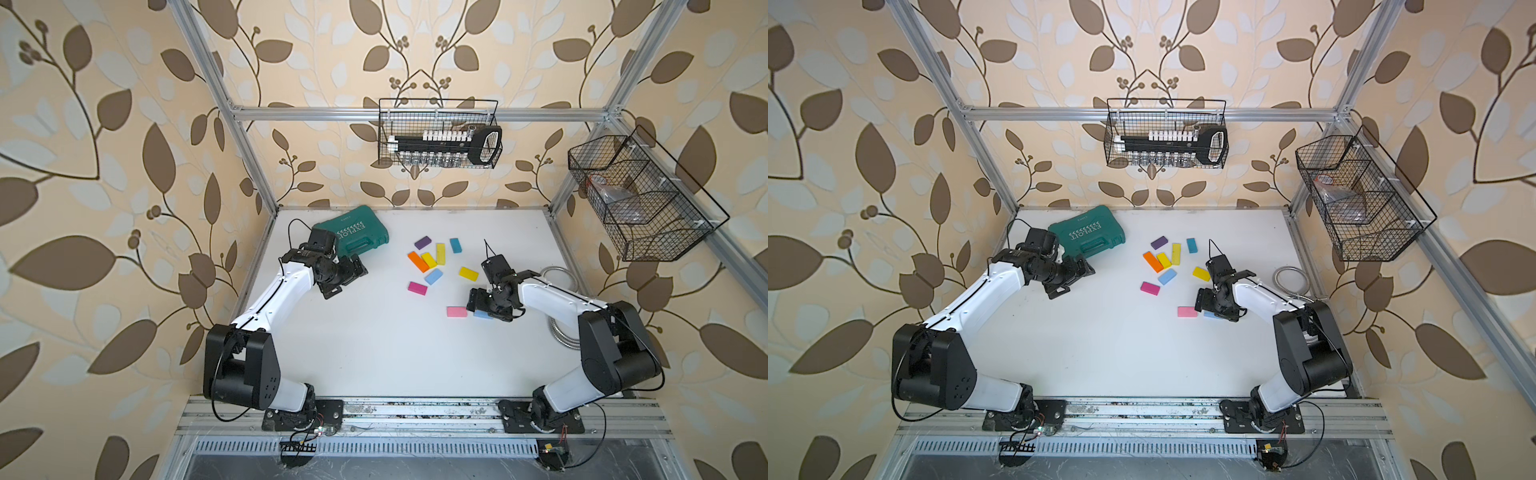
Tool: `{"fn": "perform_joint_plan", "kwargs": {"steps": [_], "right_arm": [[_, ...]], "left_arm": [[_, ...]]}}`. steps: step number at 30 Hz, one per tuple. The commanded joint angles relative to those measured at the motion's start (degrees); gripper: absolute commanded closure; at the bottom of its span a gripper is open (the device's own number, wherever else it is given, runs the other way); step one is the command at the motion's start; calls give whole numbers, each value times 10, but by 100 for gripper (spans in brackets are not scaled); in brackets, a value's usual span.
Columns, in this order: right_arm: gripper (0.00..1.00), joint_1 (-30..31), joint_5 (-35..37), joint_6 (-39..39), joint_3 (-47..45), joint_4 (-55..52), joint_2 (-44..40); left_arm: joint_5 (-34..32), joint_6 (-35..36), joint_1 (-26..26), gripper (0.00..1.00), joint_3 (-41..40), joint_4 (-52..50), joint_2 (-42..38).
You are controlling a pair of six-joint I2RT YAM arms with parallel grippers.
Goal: Assemble the letter c with building blocks
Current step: Assemble the building block at the center of the board.
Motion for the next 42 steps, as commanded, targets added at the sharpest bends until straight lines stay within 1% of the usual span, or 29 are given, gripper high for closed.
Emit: {"fn": "perform_joint_plan", "kwargs": {"steps": [1, 13, 20, 21, 26, 42], "right_arm": [[13, -8, -21, 14, 0, -4, -1], [13, -25, -35, 14, 4, 14, 14], [13, -34, -59, 12, -1, 39, 17], [13, -34, -59, 11, 1, 40, 17], [13, -40, -61, 9, 9, 43, 30], [13, -40, -80, 12, 25, 58, 51]], "left_arm": [[-5, 0, -5, 1, 20, -1, 1], [-7, 0, -5, 1, 18, 0, 1], [-6, -3, -6, 1, 13, 3, 1], [-7, -4, -7, 1, 13, 3, 18], [-6, -5, -10, 1, 14, 5, 21], [-7, -5, -10, 1, 15, 5, 23]]}}
